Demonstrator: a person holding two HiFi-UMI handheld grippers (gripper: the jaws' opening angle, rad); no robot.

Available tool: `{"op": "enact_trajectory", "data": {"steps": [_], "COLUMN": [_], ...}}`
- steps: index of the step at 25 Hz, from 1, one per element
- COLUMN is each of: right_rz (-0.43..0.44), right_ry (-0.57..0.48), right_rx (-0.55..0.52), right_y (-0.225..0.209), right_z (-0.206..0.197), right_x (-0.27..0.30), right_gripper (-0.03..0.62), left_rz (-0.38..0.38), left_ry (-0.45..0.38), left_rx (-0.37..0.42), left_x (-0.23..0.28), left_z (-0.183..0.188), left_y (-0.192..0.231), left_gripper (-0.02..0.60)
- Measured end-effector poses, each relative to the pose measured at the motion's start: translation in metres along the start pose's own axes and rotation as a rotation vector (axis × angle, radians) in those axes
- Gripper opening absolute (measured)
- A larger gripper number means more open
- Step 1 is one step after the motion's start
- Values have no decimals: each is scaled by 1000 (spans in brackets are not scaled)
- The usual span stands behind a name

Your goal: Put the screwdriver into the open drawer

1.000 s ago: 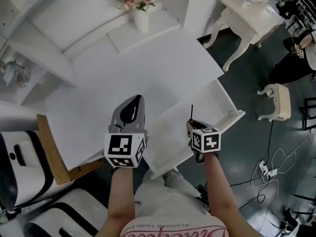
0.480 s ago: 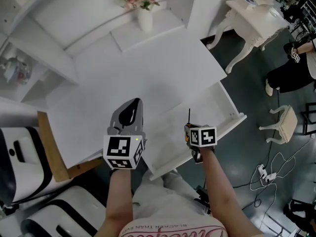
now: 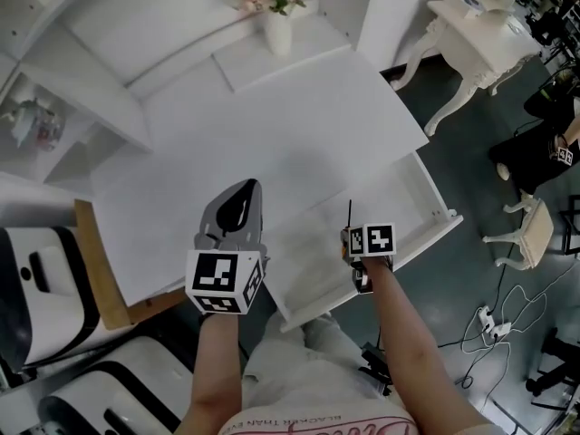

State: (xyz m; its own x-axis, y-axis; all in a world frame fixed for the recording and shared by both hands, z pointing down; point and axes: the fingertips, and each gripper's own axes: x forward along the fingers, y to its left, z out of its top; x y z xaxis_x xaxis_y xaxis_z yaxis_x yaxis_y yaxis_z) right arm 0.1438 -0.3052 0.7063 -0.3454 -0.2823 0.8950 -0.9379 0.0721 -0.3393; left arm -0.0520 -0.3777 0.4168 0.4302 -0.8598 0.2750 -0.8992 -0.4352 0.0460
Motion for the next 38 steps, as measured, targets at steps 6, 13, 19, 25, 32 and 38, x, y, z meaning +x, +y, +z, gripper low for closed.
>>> {"op": "enact_trajectory", "data": {"steps": [6, 13, 19, 25, 32, 38], "right_rz": [-12, -36, -58, -83, -92, -49], "right_ry": [38, 77, 86, 62, 27, -32], "right_rx": [28, 54, 88, 74, 97, 102], "right_y": [-6, -16, -19, -19, -19, -16], "right_z": [-1, -6, -10, -8, -8, -3], "right_x": [17, 33, 45, 48, 45, 37], "right_gripper": [75, 75, 77, 80, 84, 219], "left_rz": [5, 29, 46, 53, 50, 45], "left_ry": [4, 20, 23, 30, 34, 30], "left_rx": [8, -5, -3, 2, -8, -6], "left_x": [-4, -15, -22, -26, -28, -29], "left_z": [1, -6, -5, -6, -9, -7], "left_y": [2, 10, 15, 13, 8, 3], "left_gripper": [20, 20, 20, 20, 20, 20]}}
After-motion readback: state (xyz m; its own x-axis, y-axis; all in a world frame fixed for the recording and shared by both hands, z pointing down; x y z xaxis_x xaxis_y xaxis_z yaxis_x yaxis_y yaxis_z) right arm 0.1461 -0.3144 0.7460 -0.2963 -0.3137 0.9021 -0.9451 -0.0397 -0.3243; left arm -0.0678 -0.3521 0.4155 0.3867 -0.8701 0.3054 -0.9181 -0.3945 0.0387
